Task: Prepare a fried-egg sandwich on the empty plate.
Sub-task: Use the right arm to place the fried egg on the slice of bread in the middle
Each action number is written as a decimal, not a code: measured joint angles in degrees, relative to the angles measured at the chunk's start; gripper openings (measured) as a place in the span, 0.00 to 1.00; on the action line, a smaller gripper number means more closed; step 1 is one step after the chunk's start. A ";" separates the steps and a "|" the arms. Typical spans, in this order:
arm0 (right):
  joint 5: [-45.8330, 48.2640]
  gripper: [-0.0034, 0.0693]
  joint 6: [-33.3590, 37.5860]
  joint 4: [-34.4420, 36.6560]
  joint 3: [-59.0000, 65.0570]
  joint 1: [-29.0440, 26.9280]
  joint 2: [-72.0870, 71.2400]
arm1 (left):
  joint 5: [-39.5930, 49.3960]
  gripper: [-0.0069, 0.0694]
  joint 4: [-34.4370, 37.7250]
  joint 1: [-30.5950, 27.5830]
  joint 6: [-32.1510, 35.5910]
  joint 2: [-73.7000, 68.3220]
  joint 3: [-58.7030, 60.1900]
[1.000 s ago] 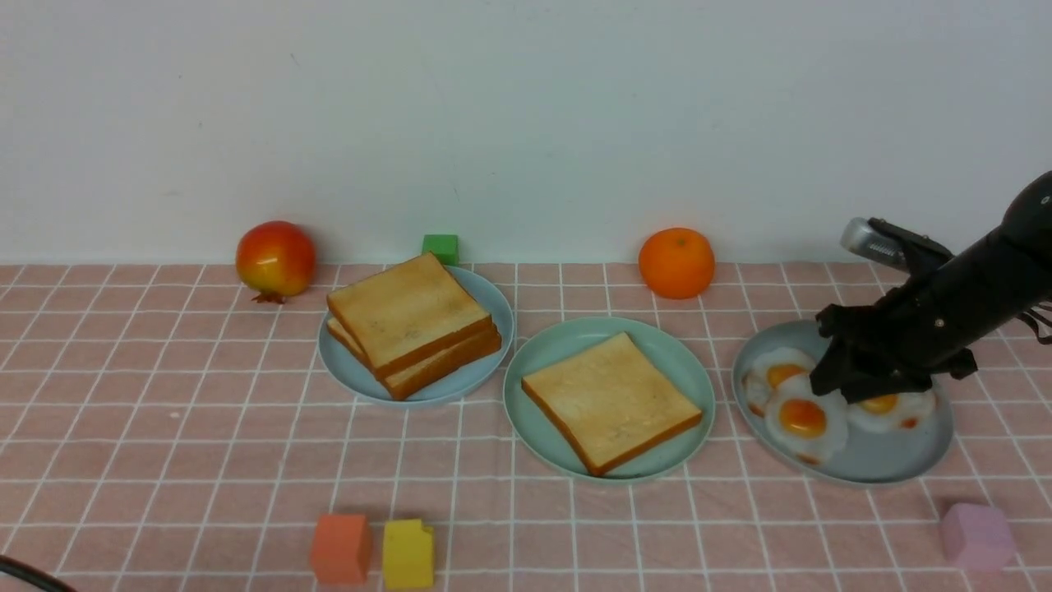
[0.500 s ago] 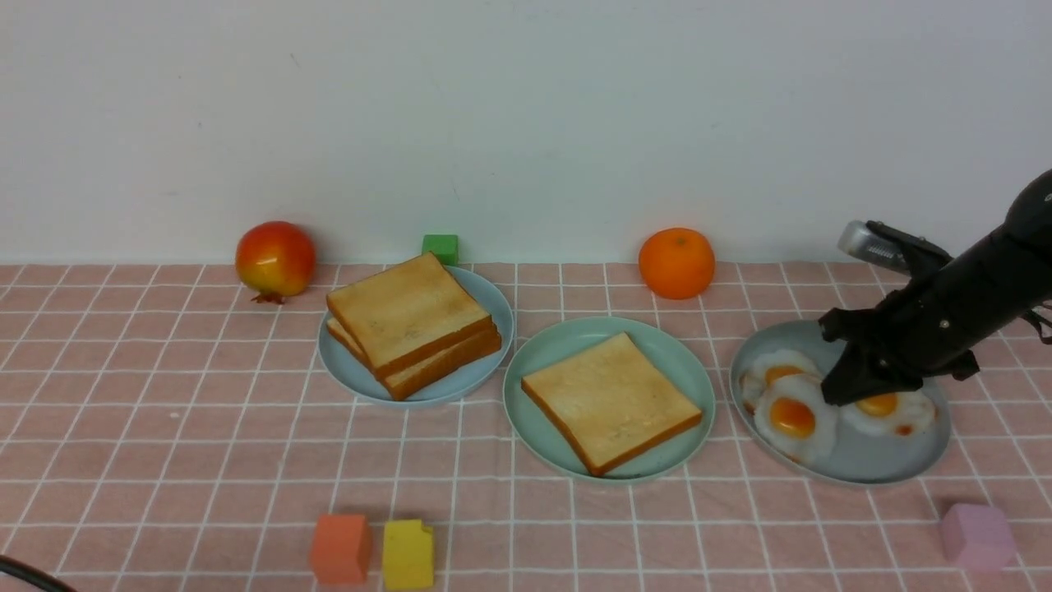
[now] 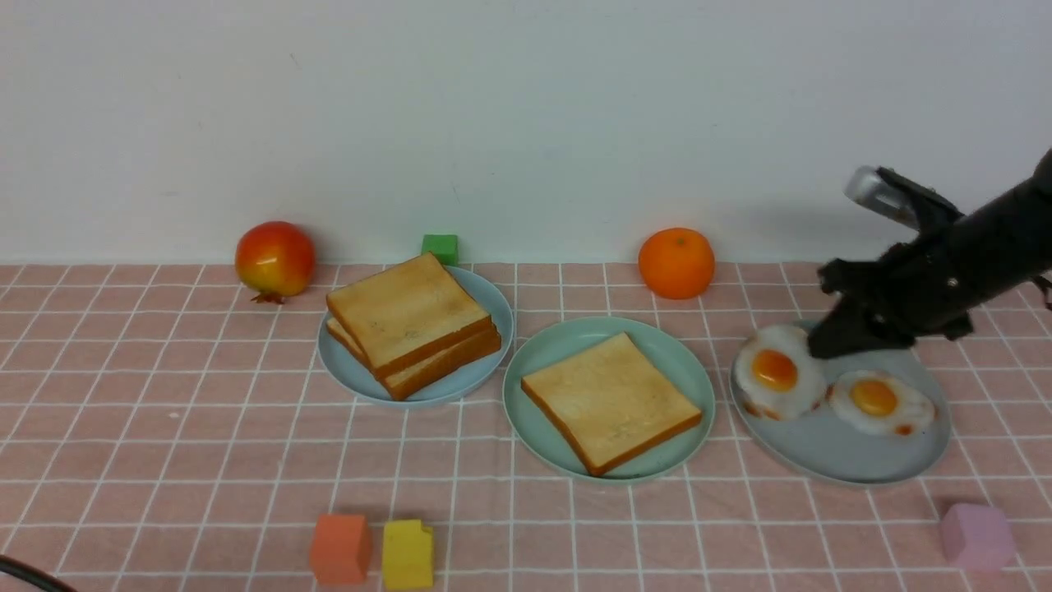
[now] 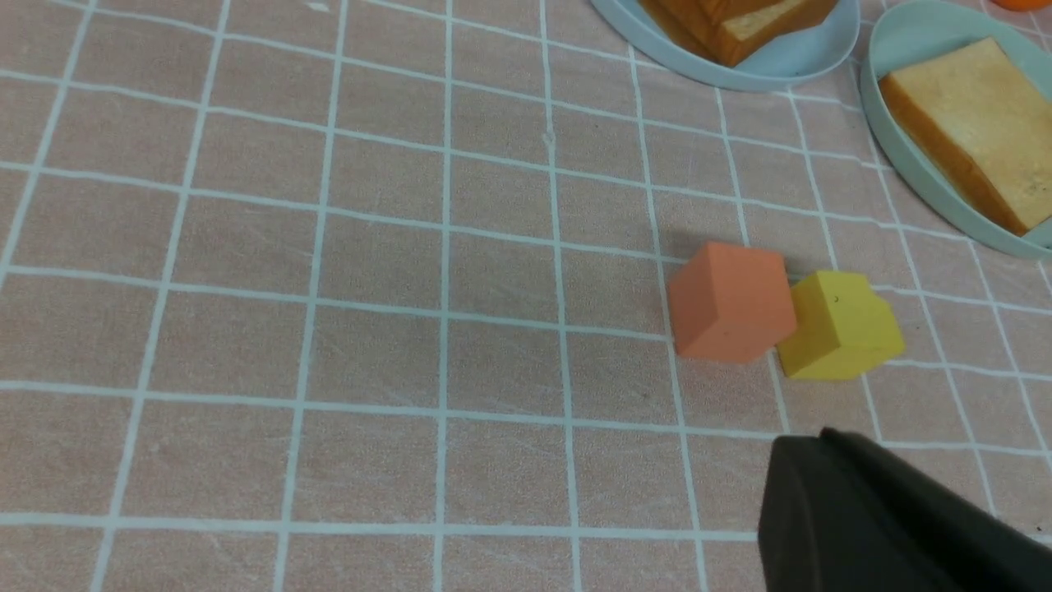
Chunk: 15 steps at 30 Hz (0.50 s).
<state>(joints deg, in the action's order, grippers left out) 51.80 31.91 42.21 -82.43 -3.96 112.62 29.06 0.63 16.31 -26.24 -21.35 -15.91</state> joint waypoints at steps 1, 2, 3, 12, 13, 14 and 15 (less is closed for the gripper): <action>-0.10 0.06 0.17 2.59 0.00 2.45 -0.20 | -0.02 0.11 0.00 0.00 0.00 0.00 0.00; -0.51 0.06 0.22 3.89 0.00 4.18 -0.20 | -0.07 0.11 0.00 0.00 0.00 0.00 0.00; -0.78 0.06 0.22 4.13 0.00 4.54 -0.20 | -0.07 0.11 0.00 0.00 0.00 0.00 0.00; -14.21 0.06 0.46 9.62 0.00 17.53 5.59 | -0.81 0.11 0.00 0.00 0.00 0.00 0.00; -15.31 0.07 0.46 9.62 0.00 17.76 5.88 | -1.02 0.11 0.00 0.00 0.00 0.00 0.00; -16.56 0.08 0.66 9.62 0.00 18.01 6.35 | -1.49 0.11 0.06 0.00 -0.56 0.00 0.00; -16.76 0.08 0.66 9.62 0.00 18.01 6.35 | -1.58 0.11 0.06 0.00 -0.66 0.00 0.00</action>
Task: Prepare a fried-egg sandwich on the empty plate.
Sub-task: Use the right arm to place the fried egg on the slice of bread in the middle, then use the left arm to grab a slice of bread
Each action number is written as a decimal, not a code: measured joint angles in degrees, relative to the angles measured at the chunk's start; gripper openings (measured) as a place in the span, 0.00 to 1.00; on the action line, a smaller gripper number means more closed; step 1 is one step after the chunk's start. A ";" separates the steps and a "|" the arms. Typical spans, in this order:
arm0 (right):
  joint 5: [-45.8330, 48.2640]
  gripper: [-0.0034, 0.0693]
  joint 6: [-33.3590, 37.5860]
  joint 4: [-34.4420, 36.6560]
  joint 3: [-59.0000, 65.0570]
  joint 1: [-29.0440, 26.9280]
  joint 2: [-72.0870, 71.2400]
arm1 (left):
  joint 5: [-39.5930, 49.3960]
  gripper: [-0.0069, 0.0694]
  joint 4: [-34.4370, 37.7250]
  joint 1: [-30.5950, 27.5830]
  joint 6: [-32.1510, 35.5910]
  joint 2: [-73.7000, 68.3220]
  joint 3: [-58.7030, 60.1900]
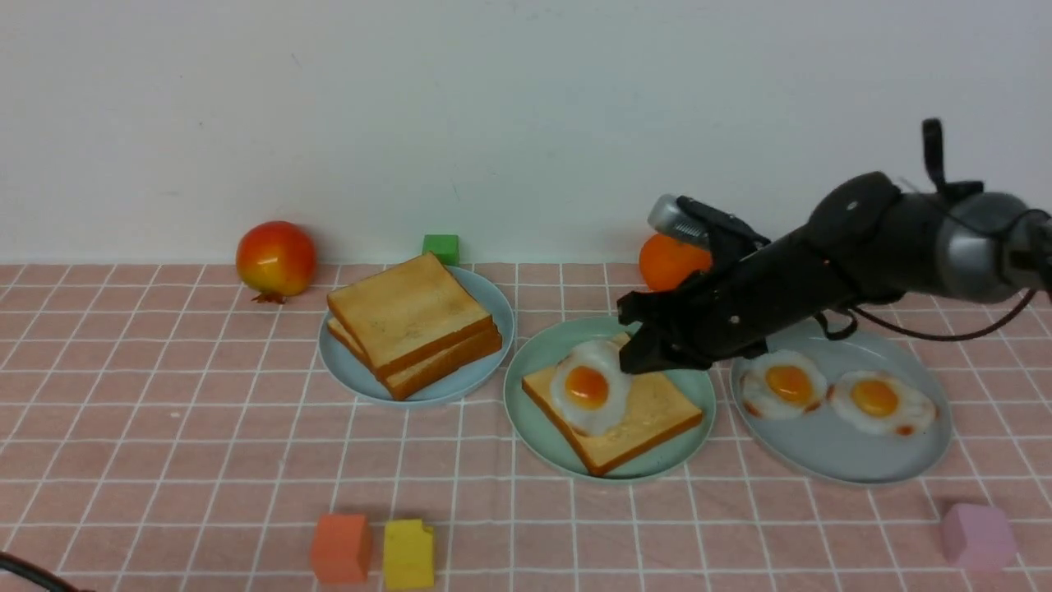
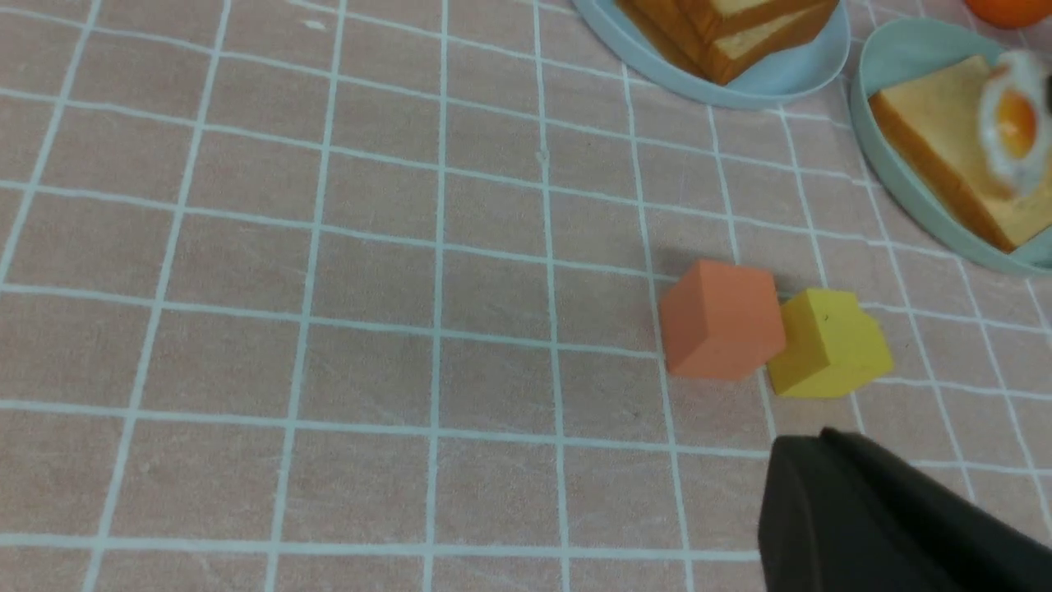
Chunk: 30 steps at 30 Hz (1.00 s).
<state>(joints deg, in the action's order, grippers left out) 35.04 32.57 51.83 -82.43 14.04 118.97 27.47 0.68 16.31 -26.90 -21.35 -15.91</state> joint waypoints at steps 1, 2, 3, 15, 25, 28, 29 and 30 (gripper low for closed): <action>-1.30 0.12 0.20 0.07 0.00 0.05 0.08 | -0.33 0.11 0.13 0.00 -1.35 0.00 0.00; -1.75 0.15 0.26 0.07 0.00 0.00 0.08 | -0.54 0.12 0.13 0.00 -2.28 0.00 0.00; -1.94 0.17 0.31 0.07 0.00 0.00 0.00 | -0.59 0.13 0.18 0.00 -3.28 0.00 0.00; 11.08 0.72 -0.78 -12.41 -2.08 0.00 -15.44 | -0.15 0.47 -0.02 0.00 -12.98 -14.24 -14.77; 24.19 0.71 -11.19 -19.43 5.67 0.00 -37.14 | 10.88 0.56 0.10 -0.02 -8.20 -50.43 -44.23; 24.55 0.70 -11.20 -18.87 12.86 1.34 -43.17 | 17.79 0.56 1.30 -0.42 -2.96 -63.81 -55.98; 24.55 0.70 -11.20 -18.71 14.29 2.05 -44.69 | 19.57 0.56 2.14 -0.90 -1.57 -67.31 -59.19; 24.44 0.70 -11.07 -18.42 17.02 3.10 -46.55 | 21.14 0.56 3.72 -1.57 0.59 -72.37 -64.08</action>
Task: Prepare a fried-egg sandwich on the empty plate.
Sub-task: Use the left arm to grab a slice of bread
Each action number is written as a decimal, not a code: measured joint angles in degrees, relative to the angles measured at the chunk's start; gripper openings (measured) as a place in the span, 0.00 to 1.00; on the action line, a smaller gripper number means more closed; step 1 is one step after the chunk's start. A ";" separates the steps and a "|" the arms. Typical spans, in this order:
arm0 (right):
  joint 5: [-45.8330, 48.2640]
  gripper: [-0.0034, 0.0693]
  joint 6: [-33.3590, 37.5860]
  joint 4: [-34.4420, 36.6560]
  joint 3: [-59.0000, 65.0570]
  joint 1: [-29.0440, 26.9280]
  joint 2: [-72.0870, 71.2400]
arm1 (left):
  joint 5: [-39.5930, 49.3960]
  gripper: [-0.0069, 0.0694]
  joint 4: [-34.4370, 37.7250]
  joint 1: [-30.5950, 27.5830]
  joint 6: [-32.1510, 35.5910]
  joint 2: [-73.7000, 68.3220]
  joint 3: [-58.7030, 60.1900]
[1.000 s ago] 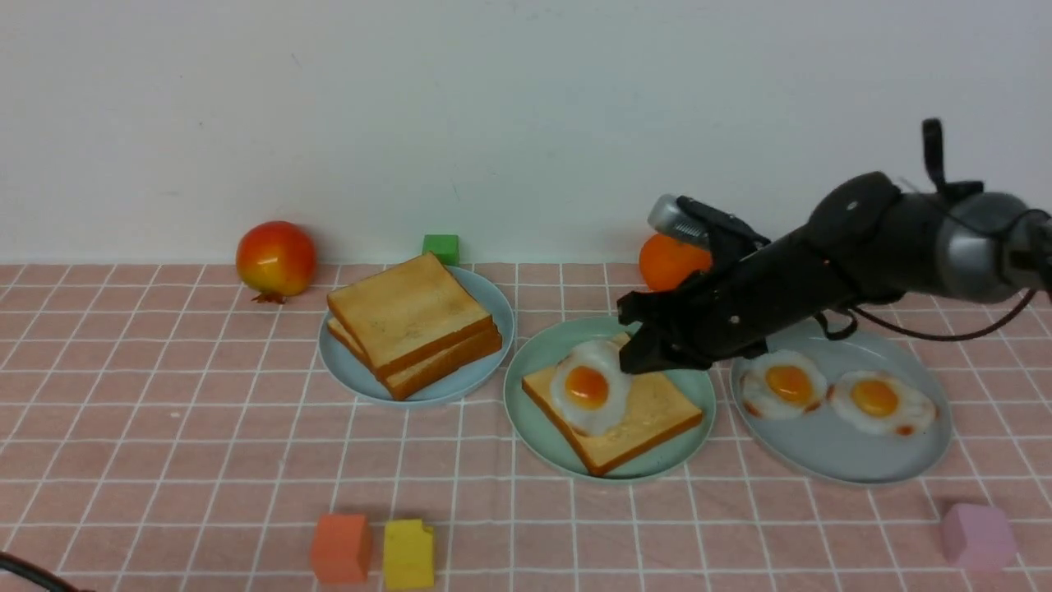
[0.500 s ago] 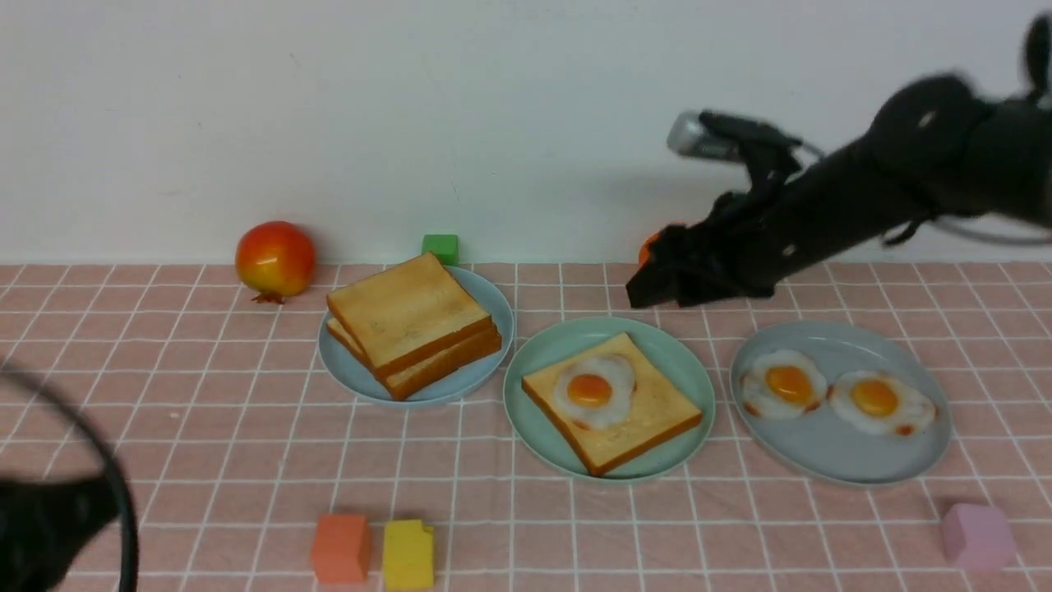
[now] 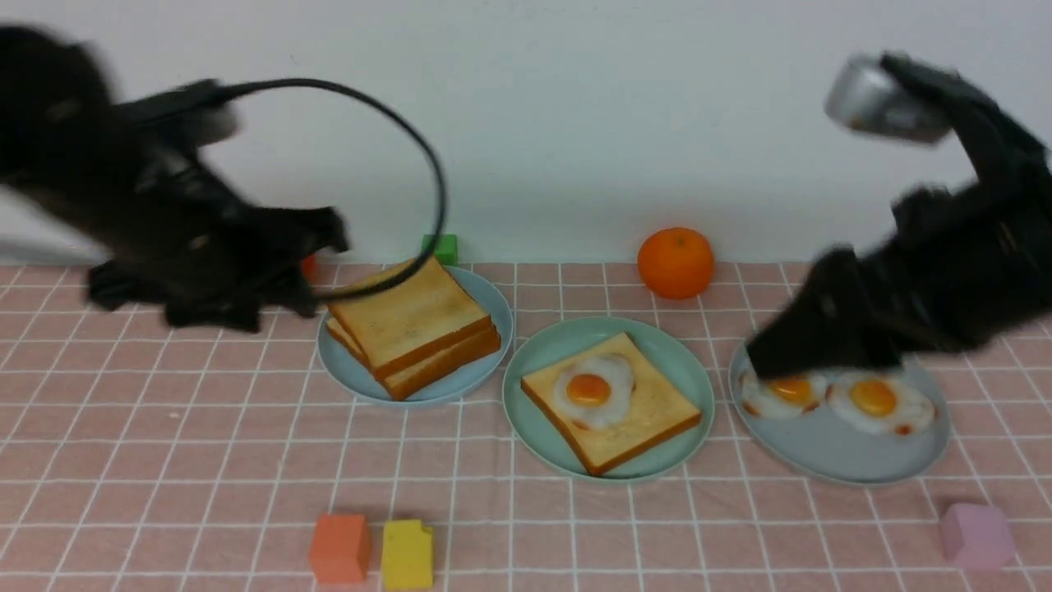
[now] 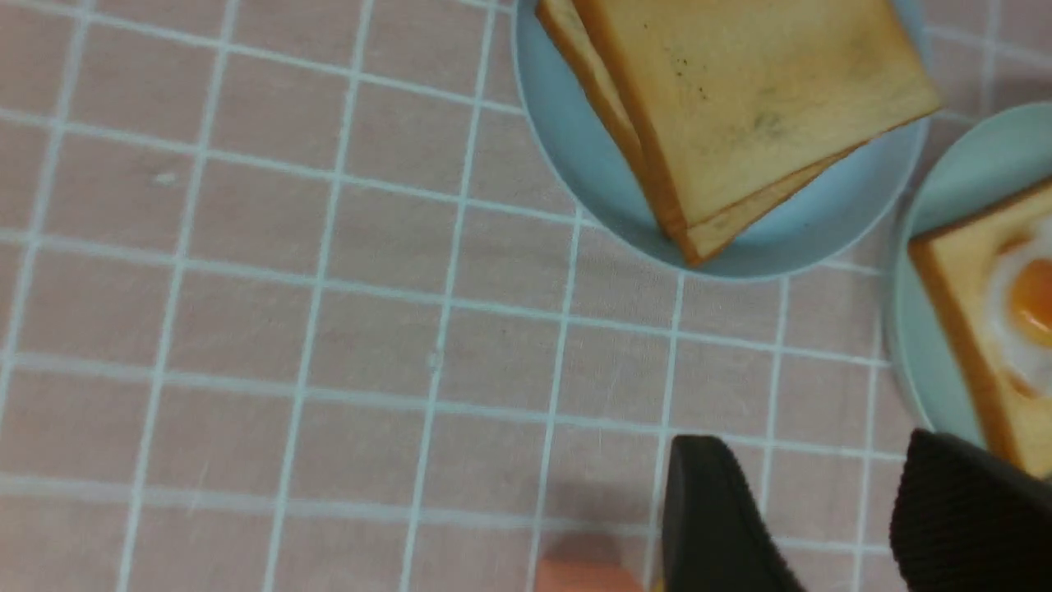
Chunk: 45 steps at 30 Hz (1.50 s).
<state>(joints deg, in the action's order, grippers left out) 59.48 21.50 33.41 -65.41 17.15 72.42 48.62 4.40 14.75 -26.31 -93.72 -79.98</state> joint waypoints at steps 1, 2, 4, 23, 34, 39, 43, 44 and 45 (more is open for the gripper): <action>-0.26 0.70 0.00 0.37 1.75 1.13 -1.72 | 1.16 0.56 1.22 -0.72 1.33 -2.43 -3.23; -0.50 0.70 0.04 0.54 3.80 2.06 -2.97 | 2.56 0.56 3.01 -1.79 2.78 -6.29 -7.31; -1.06 0.70 0.04 0.85 7.46 4.27 -5.74 | 5.99 0.56 7.28 -4.18 5.91 -13.25 -15.26; -5.85 0.70 -0.41 3.68 12.74 7.72 -10.21 | 14.80 0.56 9.82 -10.45 24.49 -39.71 -45.16; -6.54 0.70 -0.14 8.16 12.74 7.72 -10.21 | 13.37 0.53 14.70 -10.65 26.82 -43.81 -45.63; -8.37 0.70 3.12 9.31 12.74 7.72 -10.21 | 13.37 0.35 14.70 -10.65 27.40 -43.88 -45.67; -13.66 0.70 4.54 8.73 12.74 7.72 -10.21 | 13.37 0.15 14.65 -10.70 27.40 -43.98 -45.74; -14.91 0.70 4.60 8.23 12.74 7.72 -10.21 | 13.37 0.11 14.65 -10.70 27.53 -44.04 -45.74; -16.55 0.70 4.68 7.69 12.74 7.72 -10.21 | 13.37 0.11 14.65 -10.70 27.58 -44.04 -45.74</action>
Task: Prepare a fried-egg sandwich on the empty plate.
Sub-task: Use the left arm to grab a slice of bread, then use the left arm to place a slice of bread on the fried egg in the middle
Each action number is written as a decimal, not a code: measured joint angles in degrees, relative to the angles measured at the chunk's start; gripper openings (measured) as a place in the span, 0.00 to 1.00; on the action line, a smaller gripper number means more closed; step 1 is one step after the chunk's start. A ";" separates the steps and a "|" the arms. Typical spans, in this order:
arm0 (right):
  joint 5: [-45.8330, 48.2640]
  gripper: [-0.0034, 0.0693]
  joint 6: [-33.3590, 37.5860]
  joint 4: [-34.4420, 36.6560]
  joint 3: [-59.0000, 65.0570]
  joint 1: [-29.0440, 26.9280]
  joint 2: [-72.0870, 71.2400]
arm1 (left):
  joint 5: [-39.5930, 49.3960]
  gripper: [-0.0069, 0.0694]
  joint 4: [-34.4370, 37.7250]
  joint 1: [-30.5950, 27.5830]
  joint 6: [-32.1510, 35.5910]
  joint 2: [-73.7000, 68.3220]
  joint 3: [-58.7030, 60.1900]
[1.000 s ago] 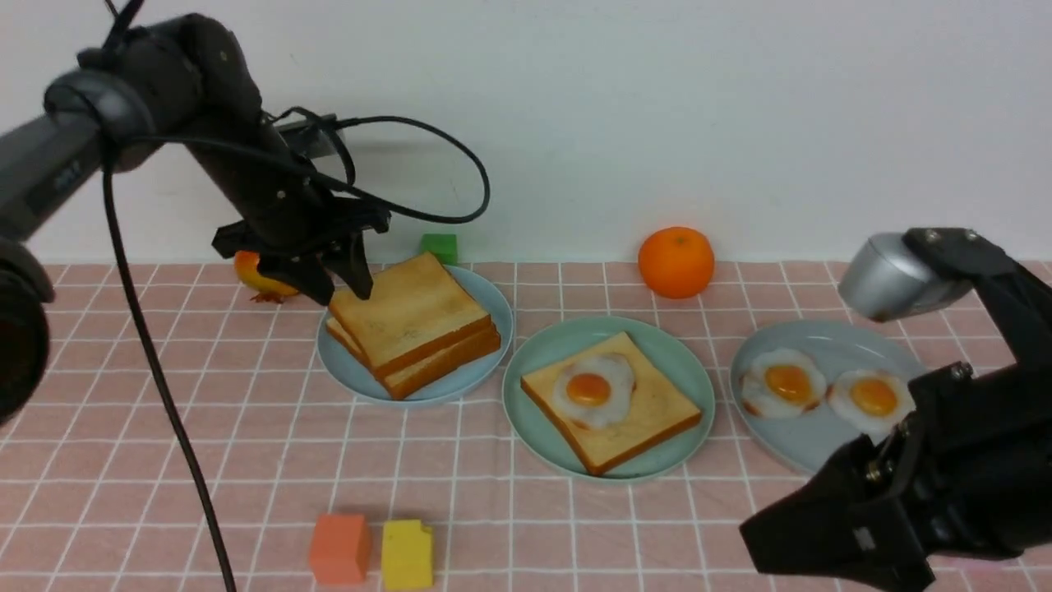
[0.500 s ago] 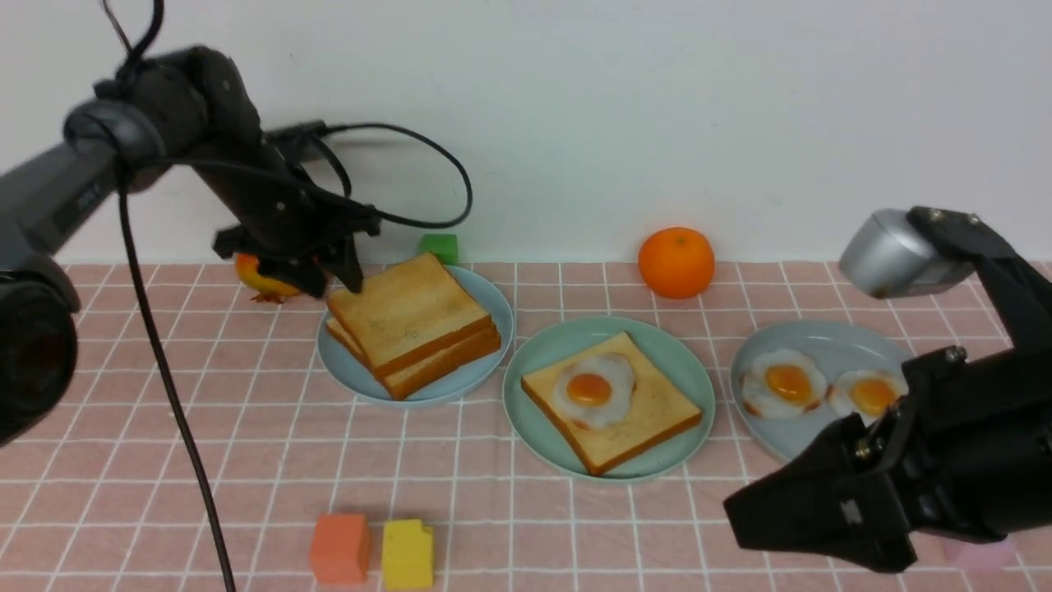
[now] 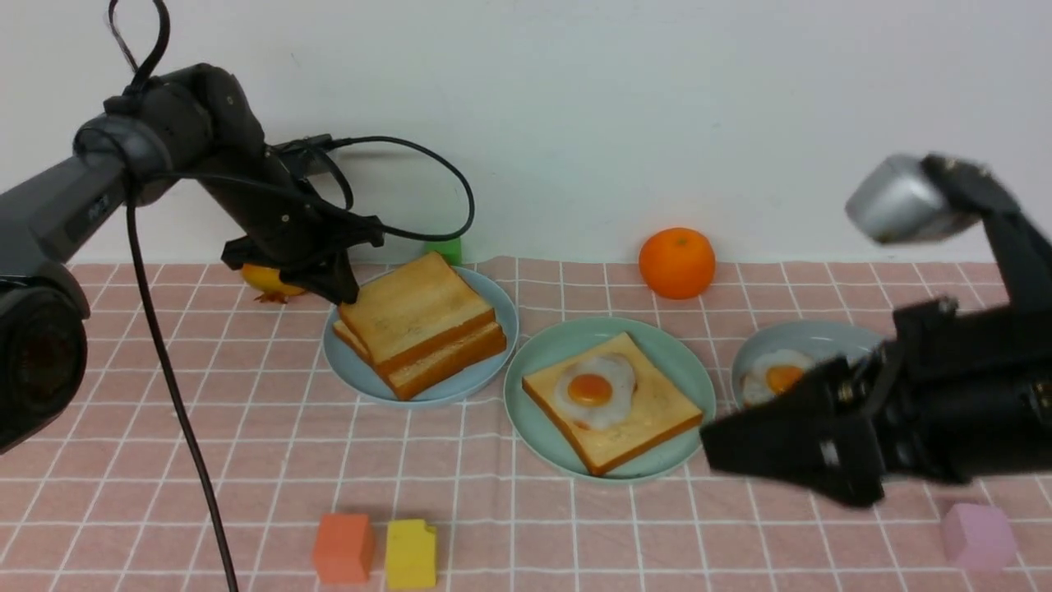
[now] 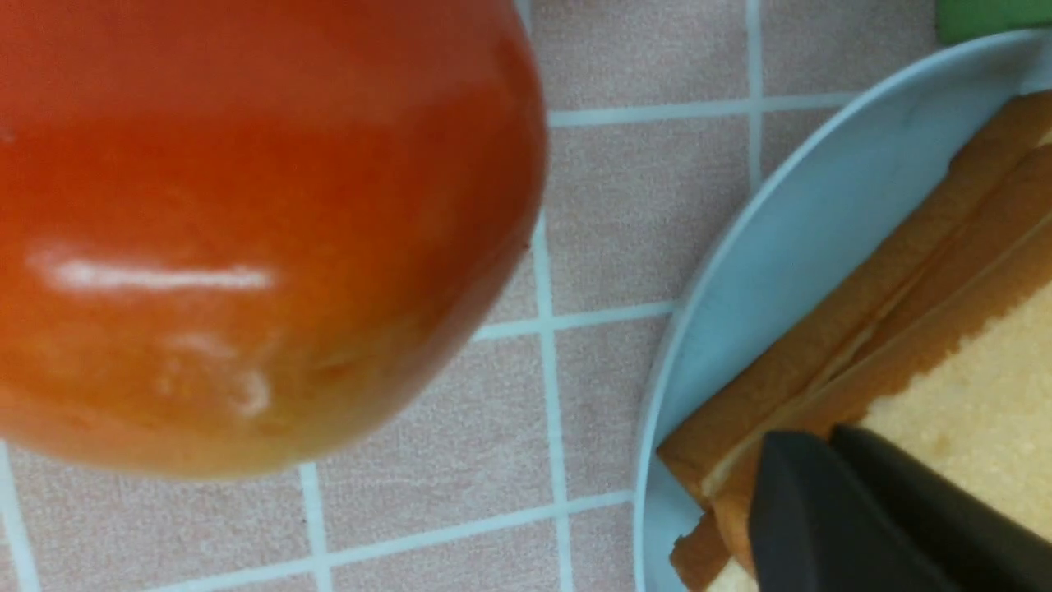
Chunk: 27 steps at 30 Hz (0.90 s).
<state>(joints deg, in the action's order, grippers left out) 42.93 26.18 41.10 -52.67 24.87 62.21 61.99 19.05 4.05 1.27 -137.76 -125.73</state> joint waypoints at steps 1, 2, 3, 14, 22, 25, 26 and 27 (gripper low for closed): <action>-0.46 0.70 0.07 -0.32 0.00 0.00 0.00 | 0.00 0.11 0.00 0.00 0.00 0.00 -0.07; -1.99 0.70 0.27 -1.21 0.00 0.00 0.00 | 0.07 0.11 0.05 -0.06 0.04 0.00 -0.07; -2.26 0.70 0.33 -1.44 0.00 0.00 0.00 | 0.12 0.11 0.05 -0.06 0.12 0.06 -0.09; 0.12 0.70 -3.30 -3.71 0.00 -0.98 -0.69 | 2.38 0.11 -0.97 0.01 0.83 7.57 0.17; 5.32 0.70 -14.47 -17.33 -1.18 -8.42 -1.18 | 4.99 0.11 4.48 0.06 0.99 13.10 0.17; 6.68 0.70 -15.17 -18.39 -1.18 -9.00 -1.18 | 5.48 0.11 8.42 0.54 1.46 13.27 0.51; 7.42 0.70 -15.60 -18.52 -1.23 -9.13 -1.18 | 5.48 0.11 10.54 1.46 2.35 13.38 1.30; 7.65 0.70 -15.90 -18.66 -1.23 -9.13 -1.18 | 5.43 0.11 11.92 2.32 3.10 13.38 2.24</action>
<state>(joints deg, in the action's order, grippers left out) 50.58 10.27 22.43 -53.91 15.74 61.03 67.42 30.98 6.37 4.36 -124.38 -123.49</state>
